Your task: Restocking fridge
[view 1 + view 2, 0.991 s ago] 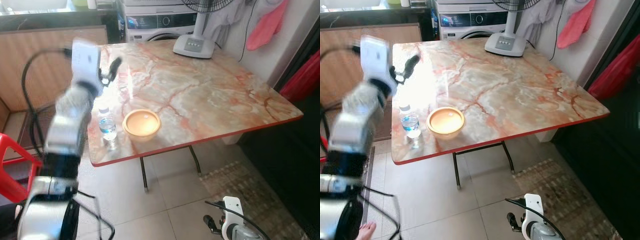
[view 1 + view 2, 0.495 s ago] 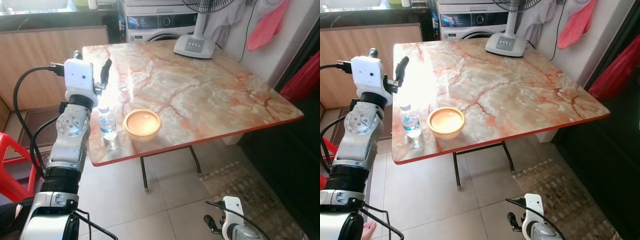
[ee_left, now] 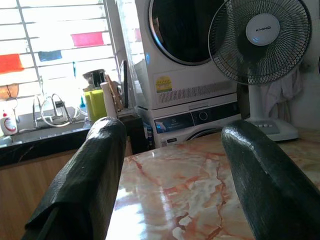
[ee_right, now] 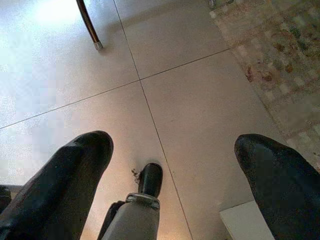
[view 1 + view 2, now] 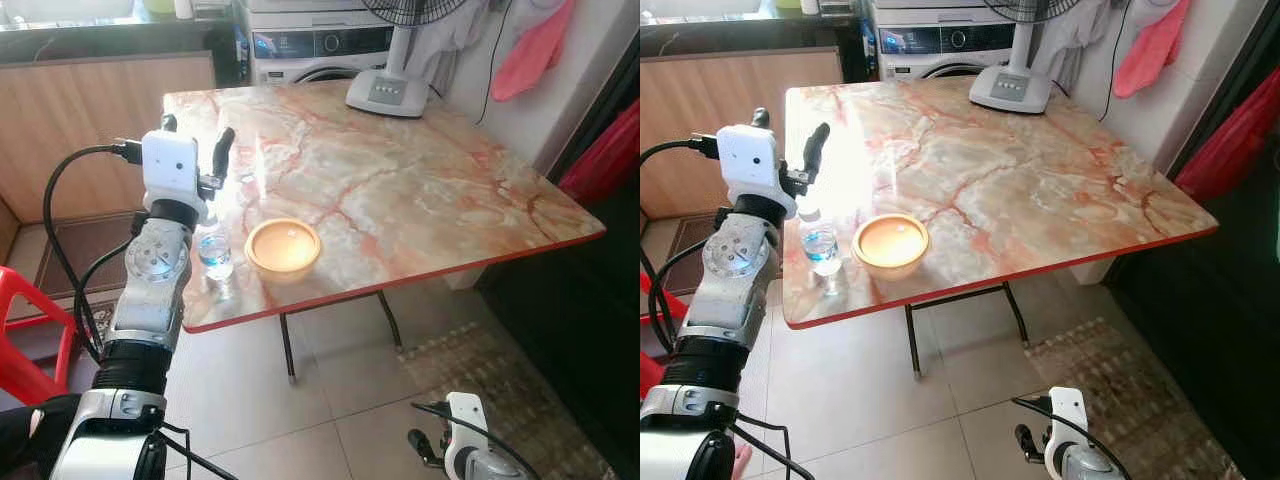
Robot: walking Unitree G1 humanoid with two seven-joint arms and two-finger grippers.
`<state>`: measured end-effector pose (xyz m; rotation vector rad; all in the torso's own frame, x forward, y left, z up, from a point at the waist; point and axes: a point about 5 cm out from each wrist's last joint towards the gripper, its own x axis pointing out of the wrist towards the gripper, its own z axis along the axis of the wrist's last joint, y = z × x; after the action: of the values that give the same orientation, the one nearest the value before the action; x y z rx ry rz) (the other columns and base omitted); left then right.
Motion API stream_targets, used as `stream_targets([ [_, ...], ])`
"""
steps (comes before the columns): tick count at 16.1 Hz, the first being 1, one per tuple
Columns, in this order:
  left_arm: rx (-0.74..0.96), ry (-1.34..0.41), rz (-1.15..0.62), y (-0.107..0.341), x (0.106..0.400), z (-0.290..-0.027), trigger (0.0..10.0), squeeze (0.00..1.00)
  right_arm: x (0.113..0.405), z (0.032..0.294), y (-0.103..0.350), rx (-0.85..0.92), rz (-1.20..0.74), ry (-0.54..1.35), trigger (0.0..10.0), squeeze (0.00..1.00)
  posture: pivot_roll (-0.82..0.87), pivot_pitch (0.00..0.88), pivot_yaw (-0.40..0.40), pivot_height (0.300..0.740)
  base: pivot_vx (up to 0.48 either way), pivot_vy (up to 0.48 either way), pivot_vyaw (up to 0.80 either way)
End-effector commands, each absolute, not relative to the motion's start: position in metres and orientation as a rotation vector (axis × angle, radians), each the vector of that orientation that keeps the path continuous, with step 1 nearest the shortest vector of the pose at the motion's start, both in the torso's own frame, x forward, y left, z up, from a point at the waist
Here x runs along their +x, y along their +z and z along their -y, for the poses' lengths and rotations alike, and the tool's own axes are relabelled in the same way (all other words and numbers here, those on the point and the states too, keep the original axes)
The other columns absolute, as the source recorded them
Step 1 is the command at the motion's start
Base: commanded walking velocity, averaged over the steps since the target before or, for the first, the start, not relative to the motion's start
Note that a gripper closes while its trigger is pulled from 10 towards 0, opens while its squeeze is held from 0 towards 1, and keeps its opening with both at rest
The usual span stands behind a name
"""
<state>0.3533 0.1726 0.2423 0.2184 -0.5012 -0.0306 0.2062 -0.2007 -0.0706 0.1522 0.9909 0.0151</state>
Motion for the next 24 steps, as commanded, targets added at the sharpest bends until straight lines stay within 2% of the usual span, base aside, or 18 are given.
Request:
stream_targets([
  [1, 0.231, -0.05, 0.519, 0.245, 0.354, -0.168, 10.0, 0.0, 0.204, 0.204, -0.071, 0.142, -0.997, 0.012, 10.0, 0.0, 0.14, 0.0, -0.069, 0.74, 0.0, 0.0, 0.0],
  [14, 0.284, -0.096, 0.531, 0.246, 0.353, -0.16, 10.0, 0.0, 0.205, 0.204, -0.071, 0.132, -0.998, 0.03, 10.0, 0.0, 0.14, 0.0, -0.068, 0.74, 0.267, 0.0, 0.0],
  [18, 0.274, -0.157, 0.548, 0.251, 0.352, -0.151, 10.0, 0.0, 0.205, 0.204, -0.07, 0.135, -0.997, 0.029, 10.0, 0.0, 0.15, 0.0, -0.068, 0.74, 0.0, 0.0, 0.0],
  [22, 0.251, -0.248, 0.479, 0.258, 0.353, -0.143, 10.0, 0.0, 0.206, 0.203, -0.07, 0.13, -0.999, 0.034, 10.0, 0.0, 0.15, 0.0, -0.066, 0.74, 0.0, 0.0, 0.0],
  [23, 0.255, -0.284, 0.415, 0.265, 0.355, -0.138, 10.0, 0.0, 0.206, 0.203, -0.07, 0.13, -0.999, 0.034, 10.0, 0.0, 0.15, 0.0, -0.065, 0.74, 0.0, 0.0, 0.0],
  [24, 0.206, -0.302, 0.387, 0.276, 0.354, -0.135, 10.0, 0.0, 0.206, 0.203, -0.07, 0.132, -0.999, 0.033, 10.0, 0.0, 0.15, 0.0, -0.066, 0.74, 0.0, 0.0, 0.0],
])
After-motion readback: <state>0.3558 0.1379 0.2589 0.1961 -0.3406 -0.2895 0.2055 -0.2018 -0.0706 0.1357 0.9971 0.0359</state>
